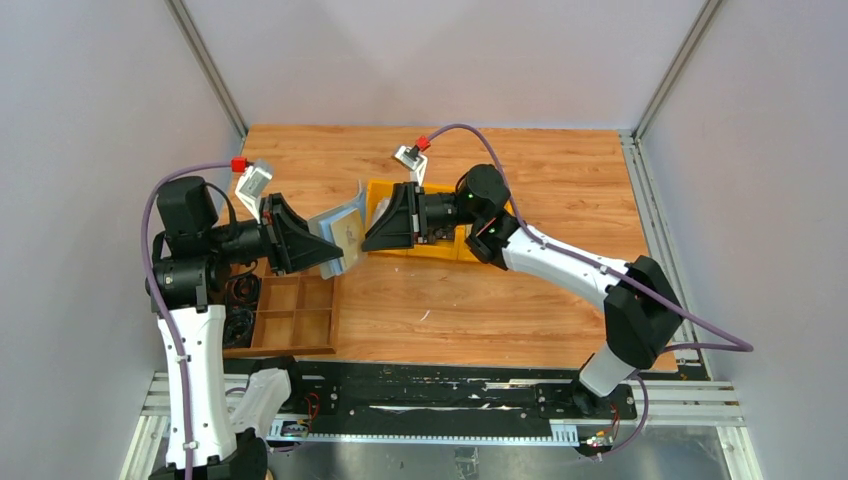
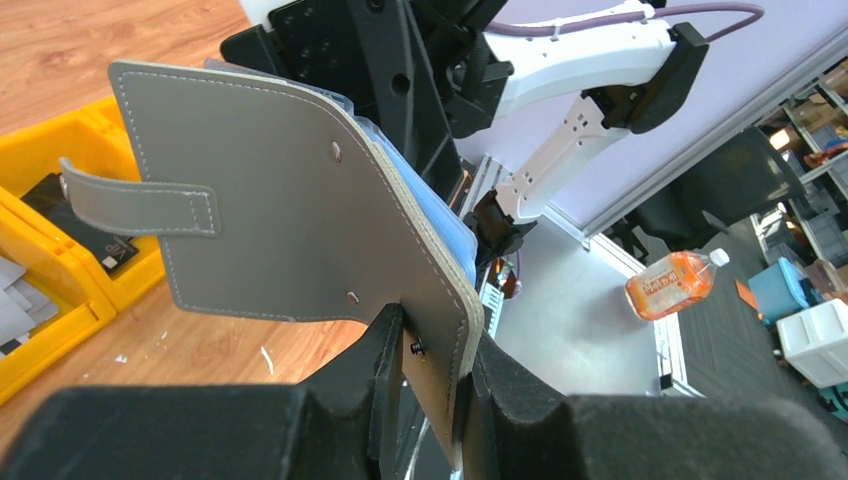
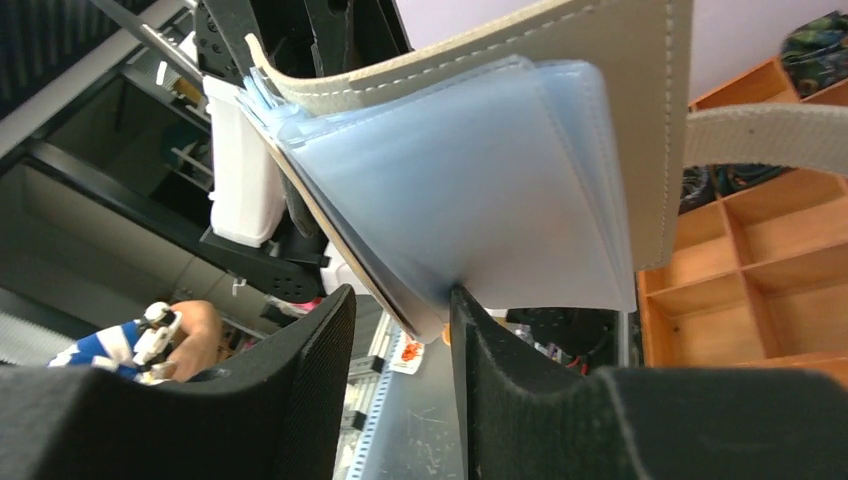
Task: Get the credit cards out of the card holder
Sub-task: Remove the credit card from the card holder.
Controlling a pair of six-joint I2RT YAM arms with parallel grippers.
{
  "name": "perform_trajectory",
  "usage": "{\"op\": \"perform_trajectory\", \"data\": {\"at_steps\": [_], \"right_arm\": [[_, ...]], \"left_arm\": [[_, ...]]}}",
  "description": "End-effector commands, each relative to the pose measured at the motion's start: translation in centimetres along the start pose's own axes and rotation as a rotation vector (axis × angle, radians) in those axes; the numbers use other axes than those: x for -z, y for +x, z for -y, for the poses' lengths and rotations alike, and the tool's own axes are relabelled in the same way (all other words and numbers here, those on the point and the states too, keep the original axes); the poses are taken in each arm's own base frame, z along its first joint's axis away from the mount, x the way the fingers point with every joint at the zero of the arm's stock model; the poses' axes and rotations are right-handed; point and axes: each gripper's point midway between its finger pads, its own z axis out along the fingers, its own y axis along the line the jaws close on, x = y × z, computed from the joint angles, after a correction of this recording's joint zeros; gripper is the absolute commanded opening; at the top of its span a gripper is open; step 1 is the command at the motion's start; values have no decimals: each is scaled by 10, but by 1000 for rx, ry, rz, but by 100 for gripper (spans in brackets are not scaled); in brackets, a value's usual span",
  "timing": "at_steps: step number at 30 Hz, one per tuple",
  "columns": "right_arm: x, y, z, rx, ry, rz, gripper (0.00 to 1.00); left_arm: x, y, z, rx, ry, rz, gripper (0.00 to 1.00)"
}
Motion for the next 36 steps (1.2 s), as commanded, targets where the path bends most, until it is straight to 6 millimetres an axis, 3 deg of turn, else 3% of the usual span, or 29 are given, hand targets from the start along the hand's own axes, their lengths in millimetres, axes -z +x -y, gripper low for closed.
{"op": "perform_trajectory", "data": {"at_steps": [1,8,13,24,36], "right_arm": [[-7,-3,-46,60,-173,12,41],[-2,3,-52,63,-162,-14,29],[0,10,-41,74,-83,-47,15],[14,8,-29,80,6,-40,1],[22,10,-29,87,33,-35,3]], "left_arm": [[0,2,15,27,62,-11,0],[0,2,-7,18,-68,-3,0],[1,1,-25,17,-159,1,0],[-1,2,-14,45,-88,-4,0],[1,-2,-29,70,-168,3,0]]}}
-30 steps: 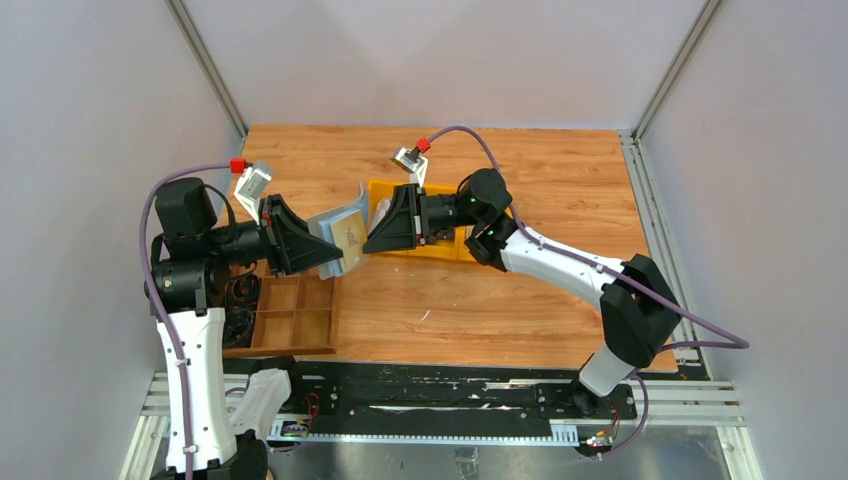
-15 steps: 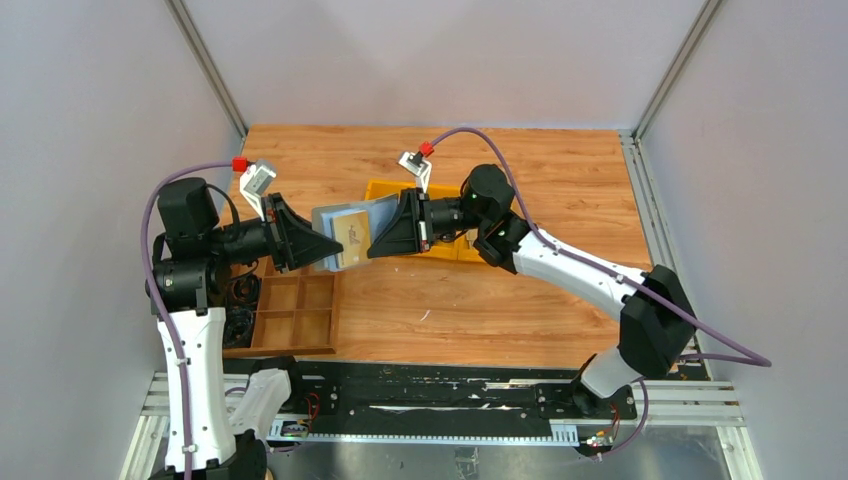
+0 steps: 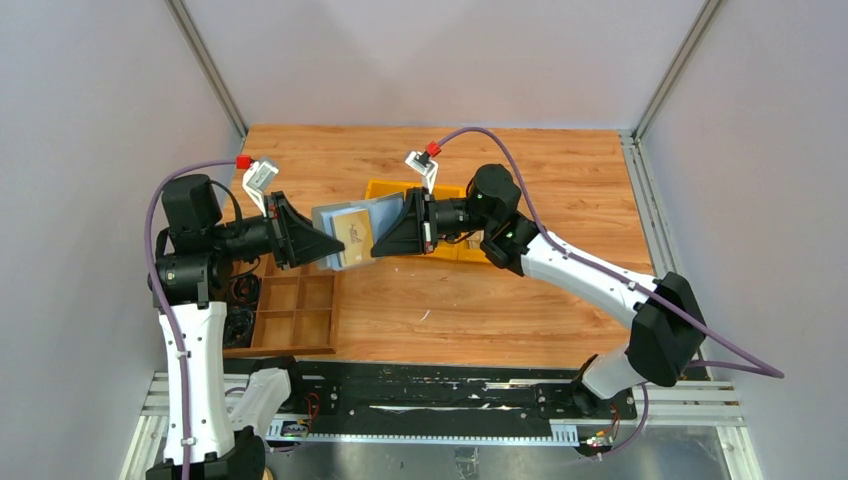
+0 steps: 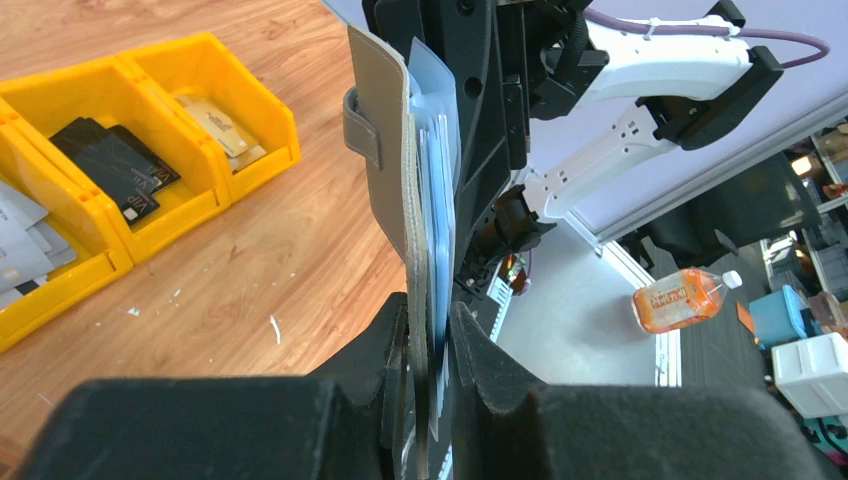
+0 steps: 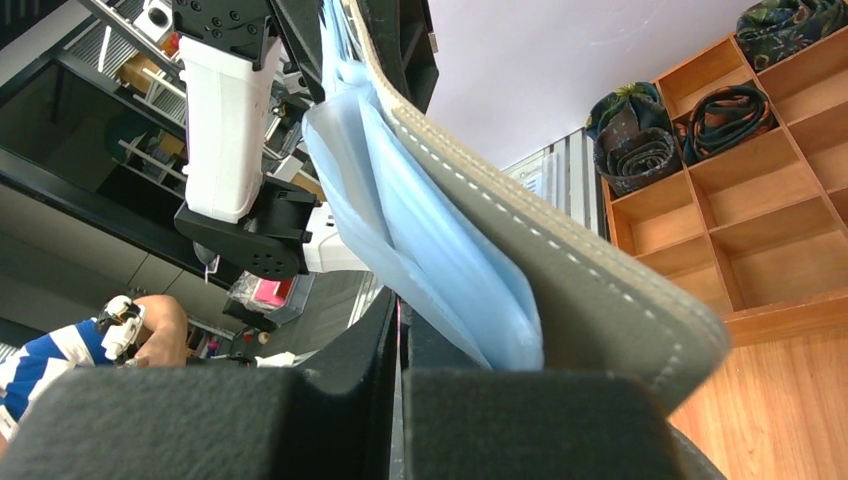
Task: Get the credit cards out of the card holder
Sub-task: Remove the credit card from the card holder.
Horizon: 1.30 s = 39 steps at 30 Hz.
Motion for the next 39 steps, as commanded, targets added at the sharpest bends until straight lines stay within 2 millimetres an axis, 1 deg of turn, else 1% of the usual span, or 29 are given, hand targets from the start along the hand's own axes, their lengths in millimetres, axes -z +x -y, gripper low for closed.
{"op": "perform_trajectory", "data": {"at_steps": [1,4,6,8,10,13,16,19,21,26,29,32,39], "right_arm": [[8,-4,-19,50,-26,-2,9],[9,-8,-16,65,23,4,30],[10,-15,-12,81,81,20,37],[10,-21,-12,101,98,31,40],[8,-27,-14,104,93,40,40],[4,-27,-9,79,79,34,41],[3,-31,-5,64,62,44,45],[2,-34,-4,60,52,44,45],[1,-37,-8,69,28,47,45],[-1,-37,-11,63,-10,37,45],[-3,-40,-17,62,-41,48,42],[-4,-42,-24,63,-85,49,35],[-7,-40,-21,36,-110,51,25]], "left_arm": [[1,-2,-14,8,-86,8,0],[2,-3,-19,10,-128,15,0],[1,-2,-18,21,-120,13,0],[1,-1,-16,27,-104,11,0],[1,0,-11,32,-74,6,0],[0,1,-2,35,-20,1,0],[1,0,5,30,11,-2,0],[1,0,9,35,32,-4,0],[1,0,9,32,34,-4,0],[1,0,11,39,51,-7,0],[1,1,11,38,50,-7,0],[0,0,7,43,33,-6,0],[1,0,8,43,33,-5,0]]}}
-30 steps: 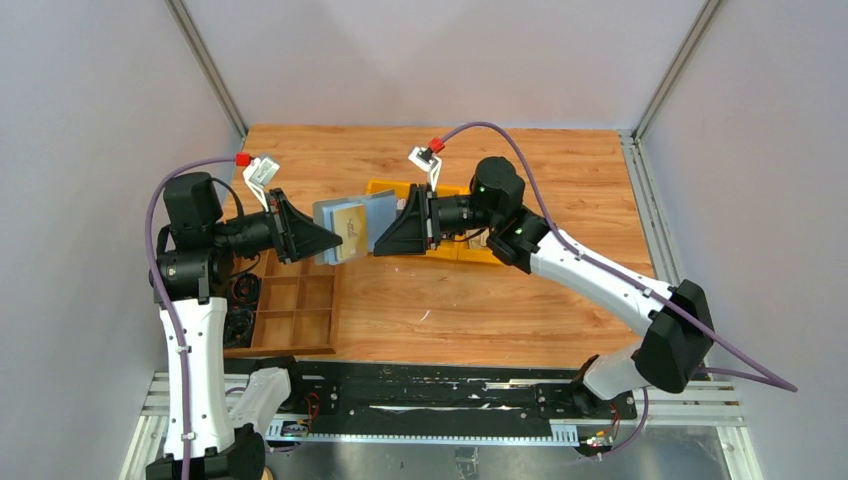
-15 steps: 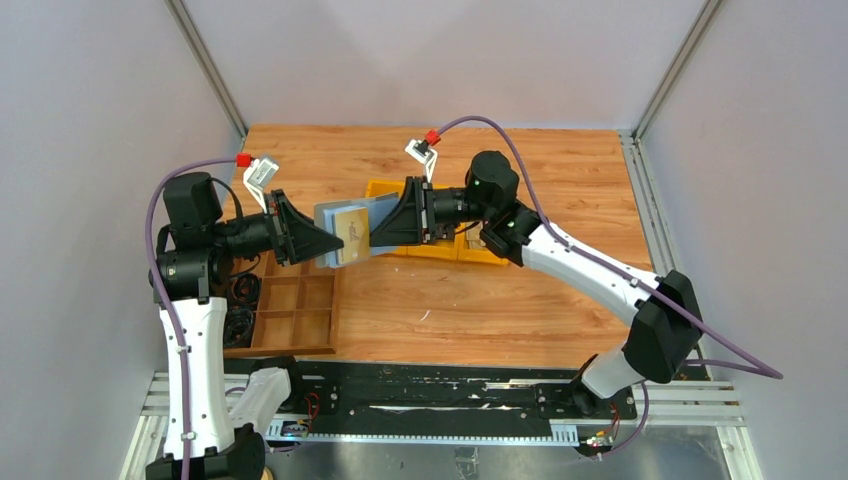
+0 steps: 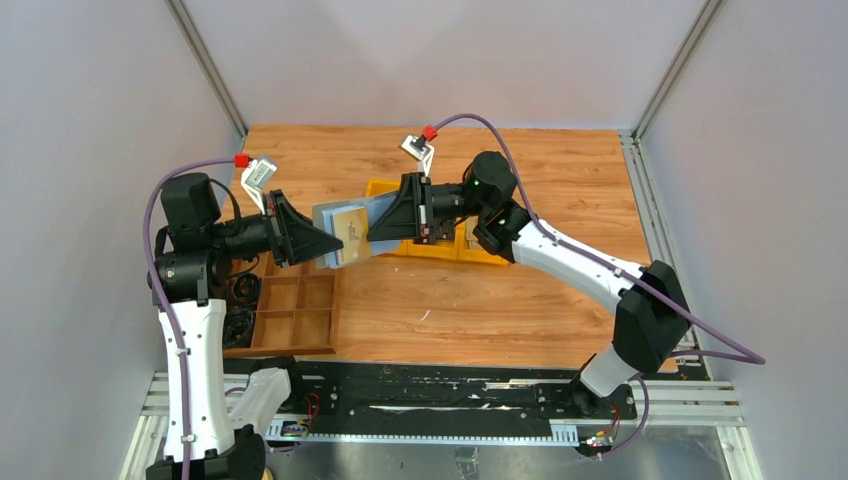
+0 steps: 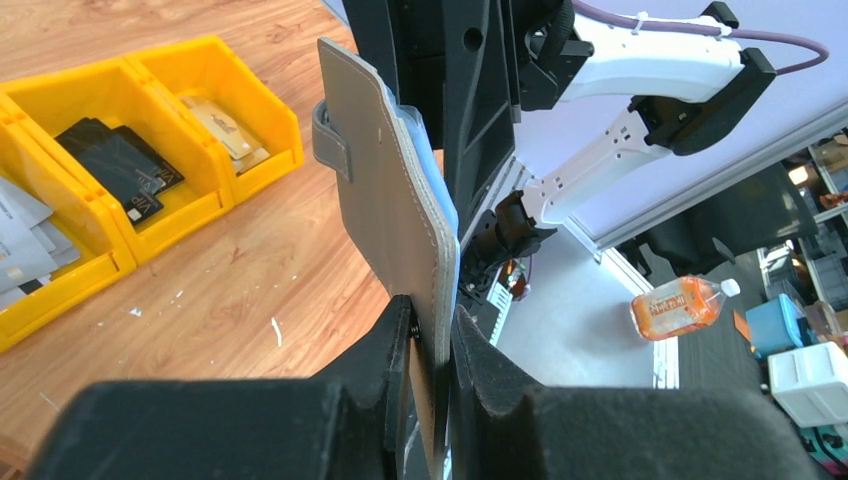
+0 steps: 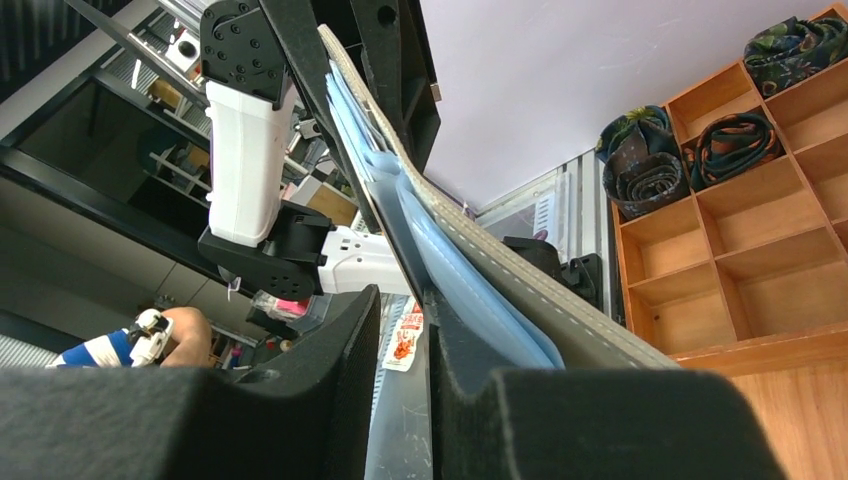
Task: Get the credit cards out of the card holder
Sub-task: Remove the credit card from the card holder.
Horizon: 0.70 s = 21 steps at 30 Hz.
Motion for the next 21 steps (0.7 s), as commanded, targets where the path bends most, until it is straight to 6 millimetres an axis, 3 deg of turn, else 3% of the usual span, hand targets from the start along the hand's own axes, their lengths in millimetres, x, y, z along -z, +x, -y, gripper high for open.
{"op": "perform_trajectory", "data": {"at_steps": [1,5,11,14,21], "right_arm": [[-3,-13,-28,65,-95,26,24],[-4,-16,-27,64,-97,34,21],[-4,-12,-13,63,-23,21,0],[3,-9,-2,73,47,26,0],[18,-12,-8,84,17,91,0]], "left_arm": [[1,1,9,24,36,-6,0],[1,2,4,26,11,-3,0],[0,1,-7,42,-41,1,0],[-1,1,-4,59,-18,-3,0],[0,1,4,61,28,-9,1]]}}
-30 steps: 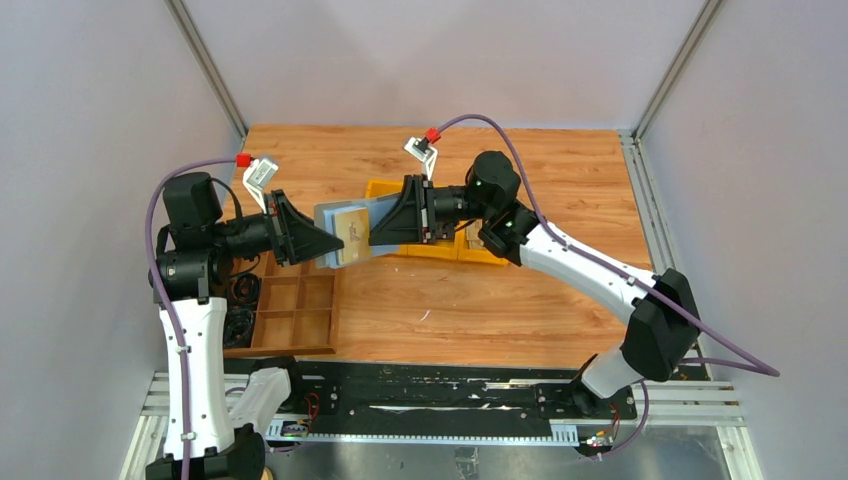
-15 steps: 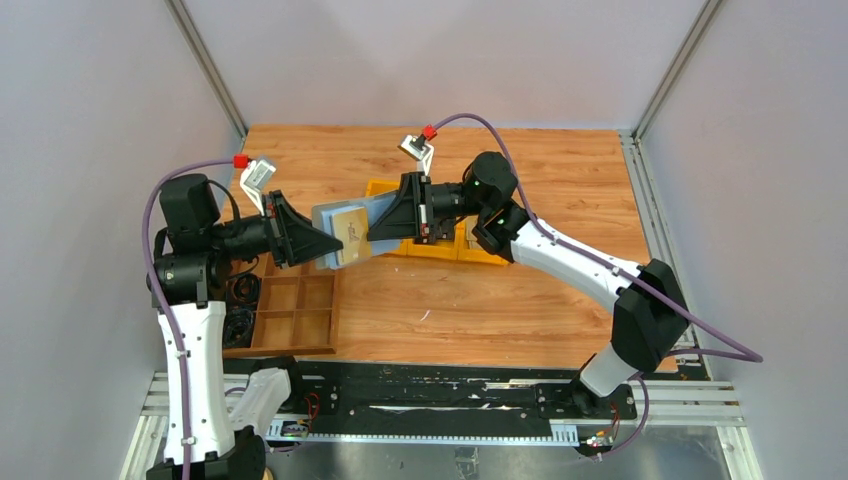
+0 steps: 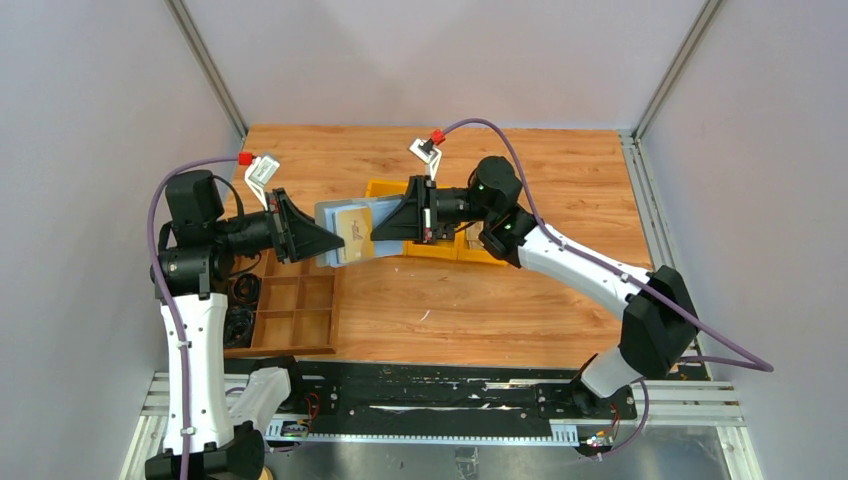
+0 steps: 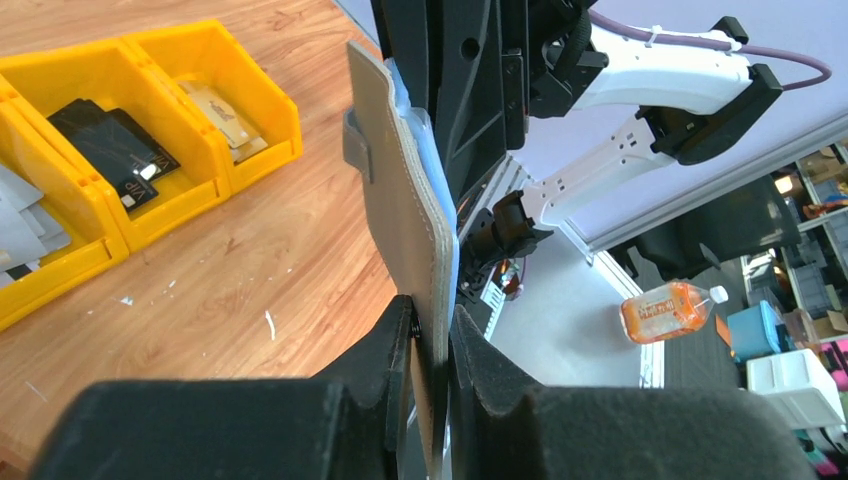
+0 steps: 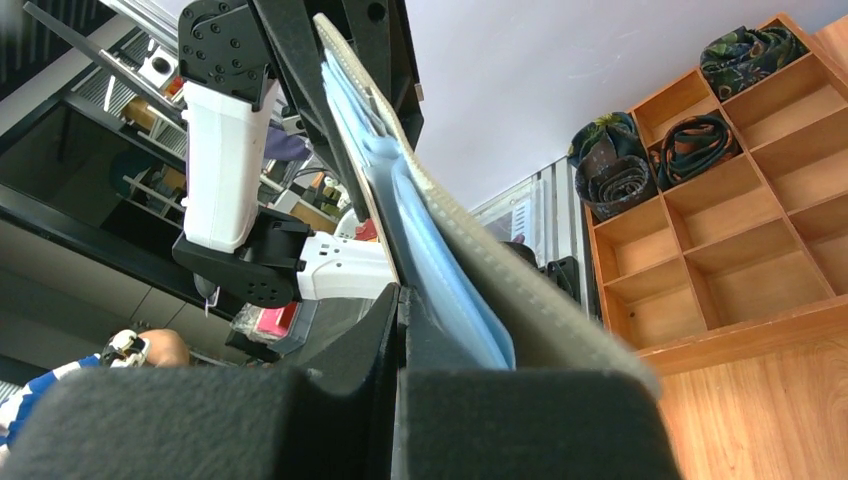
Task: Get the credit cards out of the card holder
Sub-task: Remove the credit card from the card holder.
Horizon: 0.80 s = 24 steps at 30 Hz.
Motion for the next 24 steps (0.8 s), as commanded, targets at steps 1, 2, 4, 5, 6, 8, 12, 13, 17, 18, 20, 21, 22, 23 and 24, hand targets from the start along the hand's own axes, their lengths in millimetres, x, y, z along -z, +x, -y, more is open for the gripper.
{"op": "perform_trajectory", "data": {"at_steps": [1,2,4,5,6,8,12,13,17,18,20,21,22,23,24], "right_arm": [[12,-12,-21,75,-37,63,0],[13,-12,-22,78,-40,62,0],[14,-10,-23,78,-40,62,0],[15,-9,-23,78,-40,62,0],[17,-9,-23,79,-38,65,0],[17,-9,-24,84,-37,74,0],[14,-8,-28,84,-60,58,8],[13,-8,-27,82,-59,59,13],[9,-11,-26,72,-84,76,40],[8,-13,-28,75,-95,82,42],[5,-17,-29,76,-106,83,44],[3,-17,-30,76,-109,79,44],[1,-18,-30,78,-109,74,44],[-1,-17,-29,78,-107,68,44],[-3,-16,-28,76,-104,60,44]], "left_arm": [[1,2,9,27,41,-7,0],[1,1,9,25,38,-6,0],[1,0,8,22,31,-4,0],[1,-1,8,22,31,-4,0],[1,-1,9,23,30,-3,0],[1,-2,9,21,26,-2,0],[1,-3,9,24,25,-1,0],[1,-3,10,24,27,-1,0],[2,-5,17,18,49,-2,0],[2,-5,17,22,55,-4,0],[2,-5,19,22,62,-5,0],[2,-4,18,24,61,-5,0],[2,-5,19,21,62,-4,0],[2,-5,19,23,64,-5,0],[2,-5,20,22,68,-5,0]]}}
